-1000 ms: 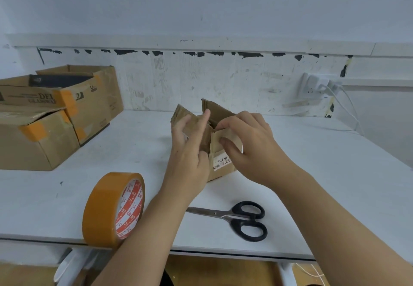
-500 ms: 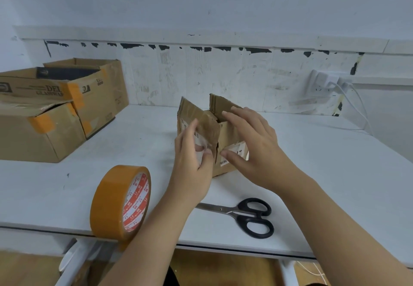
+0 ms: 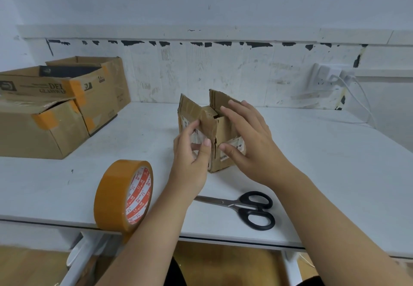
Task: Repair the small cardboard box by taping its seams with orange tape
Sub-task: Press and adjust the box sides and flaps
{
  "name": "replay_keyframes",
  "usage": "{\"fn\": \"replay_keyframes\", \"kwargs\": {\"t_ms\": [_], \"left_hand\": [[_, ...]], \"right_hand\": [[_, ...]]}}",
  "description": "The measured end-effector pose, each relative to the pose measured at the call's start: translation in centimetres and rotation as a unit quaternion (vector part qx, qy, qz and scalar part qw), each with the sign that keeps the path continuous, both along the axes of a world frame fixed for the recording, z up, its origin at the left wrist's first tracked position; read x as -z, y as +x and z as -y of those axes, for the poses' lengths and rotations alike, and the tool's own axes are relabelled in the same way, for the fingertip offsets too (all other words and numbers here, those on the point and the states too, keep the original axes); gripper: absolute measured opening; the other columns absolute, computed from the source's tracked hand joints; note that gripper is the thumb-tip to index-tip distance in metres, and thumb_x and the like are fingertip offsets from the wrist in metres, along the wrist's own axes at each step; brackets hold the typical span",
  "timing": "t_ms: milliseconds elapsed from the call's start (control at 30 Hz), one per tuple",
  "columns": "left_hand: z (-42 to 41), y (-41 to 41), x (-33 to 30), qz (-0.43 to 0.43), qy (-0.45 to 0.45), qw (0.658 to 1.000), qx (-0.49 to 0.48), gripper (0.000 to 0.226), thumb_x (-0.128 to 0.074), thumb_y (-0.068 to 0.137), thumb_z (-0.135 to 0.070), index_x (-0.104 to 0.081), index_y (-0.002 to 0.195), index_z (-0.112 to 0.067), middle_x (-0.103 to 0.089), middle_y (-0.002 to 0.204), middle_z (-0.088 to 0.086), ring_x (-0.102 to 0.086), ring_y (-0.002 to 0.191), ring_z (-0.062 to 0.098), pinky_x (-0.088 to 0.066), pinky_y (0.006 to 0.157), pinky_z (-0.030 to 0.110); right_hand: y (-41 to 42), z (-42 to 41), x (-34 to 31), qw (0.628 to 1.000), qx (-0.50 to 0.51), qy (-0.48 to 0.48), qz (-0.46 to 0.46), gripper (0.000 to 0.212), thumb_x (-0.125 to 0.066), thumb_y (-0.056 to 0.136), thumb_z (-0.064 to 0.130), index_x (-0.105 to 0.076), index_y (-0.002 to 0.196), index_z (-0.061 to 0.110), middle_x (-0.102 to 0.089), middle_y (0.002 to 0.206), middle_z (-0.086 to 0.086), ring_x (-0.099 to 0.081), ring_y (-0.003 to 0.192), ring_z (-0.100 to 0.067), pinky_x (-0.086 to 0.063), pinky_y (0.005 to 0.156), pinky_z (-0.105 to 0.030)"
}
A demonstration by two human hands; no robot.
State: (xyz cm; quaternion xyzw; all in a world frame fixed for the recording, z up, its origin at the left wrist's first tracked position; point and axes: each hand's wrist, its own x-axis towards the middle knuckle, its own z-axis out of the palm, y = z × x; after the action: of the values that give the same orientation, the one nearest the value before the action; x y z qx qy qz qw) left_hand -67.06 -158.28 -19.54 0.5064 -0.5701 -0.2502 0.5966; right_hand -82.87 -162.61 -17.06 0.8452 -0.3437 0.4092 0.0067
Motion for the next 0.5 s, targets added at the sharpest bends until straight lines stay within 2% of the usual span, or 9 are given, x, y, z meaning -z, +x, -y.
{"fn": "replay_keyframes", "kwargs": {"t_ms": [167,300,500], "left_hand": [[0.1,-0.1,0.0,0.007,-0.005,1.000,0.005,0.042,-0.052,0.094,-0.031,-0.036,0.130,-0.044,-0.037,0.135,-0.011,-0.053,0.108,0.001,-0.049,0.090,0.025],[0.2,0.0,0.0,0.003,-0.008,1.000,0.013,0.041,-0.053,0.094,-0.029,-0.036,0.127,-0.046,-0.038,0.133,-0.012,-0.053,0.107,0.002,-0.047,0.086,0.018],[0.3,-0.2,0.0,0.012,-0.023,0.999,0.022,0.043,-0.052,0.095,-0.026,-0.033,0.119,-0.056,-0.037,0.133,-0.011,-0.052,0.108,0.002,-0.047,0.096,0.028]], "right_hand": [[0.5,0.0,0.0,1.000,0.011,-0.014,0.022,0.064,-0.067,0.086,0.031,-0.041,0.143,0.018,-0.033,0.152,0.000,-0.016,0.147,-0.019,-0.019,0.117,-0.037],[0.7,0.0,0.0,0.999,0.014,-0.018,0.028,0.063,-0.069,0.085,0.030,-0.044,0.141,0.017,-0.037,0.149,-0.001,-0.020,0.146,-0.020,-0.020,0.116,-0.036],[1.2,-0.1,0.0,0.999,0.029,-0.027,0.032,0.060,-0.070,0.083,0.027,-0.047,0.137,0.016,-0.041,0.145,-0.003,-0.024,0.143,-0.023,-0.019,0.115,-0.033]]}}
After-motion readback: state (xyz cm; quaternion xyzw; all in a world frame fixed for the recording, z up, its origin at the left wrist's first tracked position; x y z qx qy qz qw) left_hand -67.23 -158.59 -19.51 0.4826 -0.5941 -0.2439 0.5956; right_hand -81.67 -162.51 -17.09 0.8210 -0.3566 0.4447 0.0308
